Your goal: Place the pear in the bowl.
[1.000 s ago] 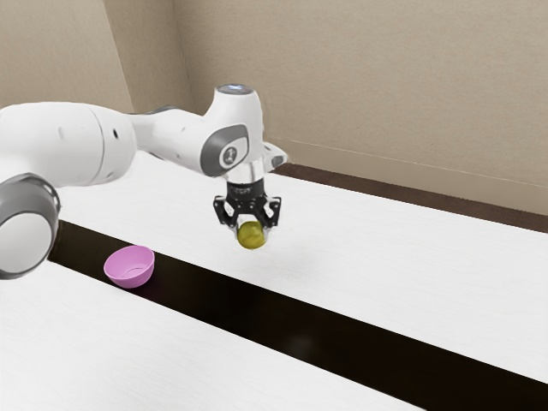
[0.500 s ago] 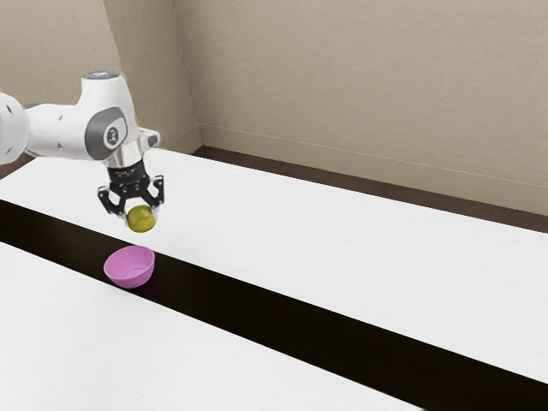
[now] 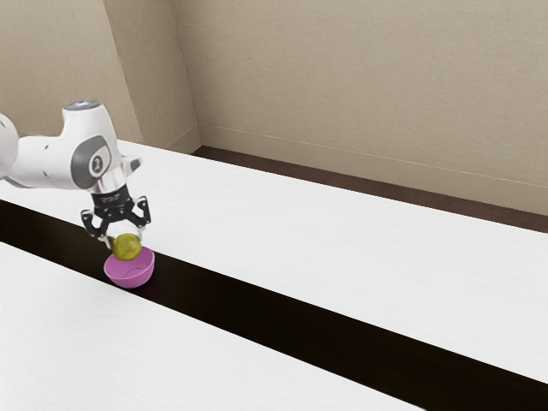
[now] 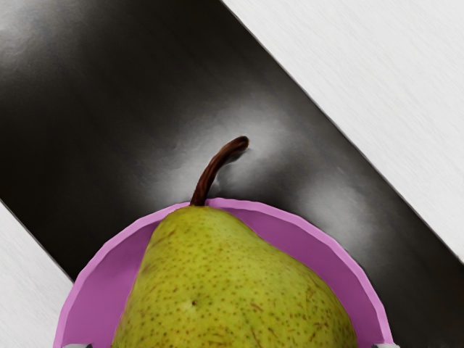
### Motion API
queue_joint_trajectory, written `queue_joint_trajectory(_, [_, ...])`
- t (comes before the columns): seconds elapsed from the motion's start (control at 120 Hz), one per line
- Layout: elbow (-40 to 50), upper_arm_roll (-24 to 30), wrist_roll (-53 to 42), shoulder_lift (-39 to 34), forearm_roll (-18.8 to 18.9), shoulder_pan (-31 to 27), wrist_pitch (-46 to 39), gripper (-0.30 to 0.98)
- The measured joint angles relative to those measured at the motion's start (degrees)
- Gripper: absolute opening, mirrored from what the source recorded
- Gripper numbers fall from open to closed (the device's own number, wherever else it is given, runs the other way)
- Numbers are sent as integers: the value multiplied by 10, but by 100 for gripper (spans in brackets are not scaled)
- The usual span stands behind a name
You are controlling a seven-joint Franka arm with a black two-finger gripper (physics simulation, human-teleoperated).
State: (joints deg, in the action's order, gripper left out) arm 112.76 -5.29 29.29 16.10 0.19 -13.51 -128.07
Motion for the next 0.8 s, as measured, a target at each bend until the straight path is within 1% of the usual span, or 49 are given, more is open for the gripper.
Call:
queue_joint_trajectory(0.092, [1,0,-3,1,-3,2,-4,54])
queue_joint_trajectory(0.208, [0,1,-6,-4,-4,5,-6,59])
queue_joint_trajectory(0.258, [-1,3,-9,-27,-4,13,-6,61])
queue_joint_trajectory(0.367, [-13,8,-28,-108,-5,46,16,63])
queue_joint_trajectory(0.433, [-27,15,-47,-151,-6,59,51,64])
queue_joint_trajectory(0.492, [-77,20,-68,-164,-12,73,95,65])
queue_joint_trajectory(0.592, [-172,17,-105,-166,-31,105,192,65])
queue_joint_trajectory(0.667, [-251,15,-137,-148,-41,127,261,66])
queue_joint_trajectory(0.8, [-292,16,-184,-142,-49,154,337,66])
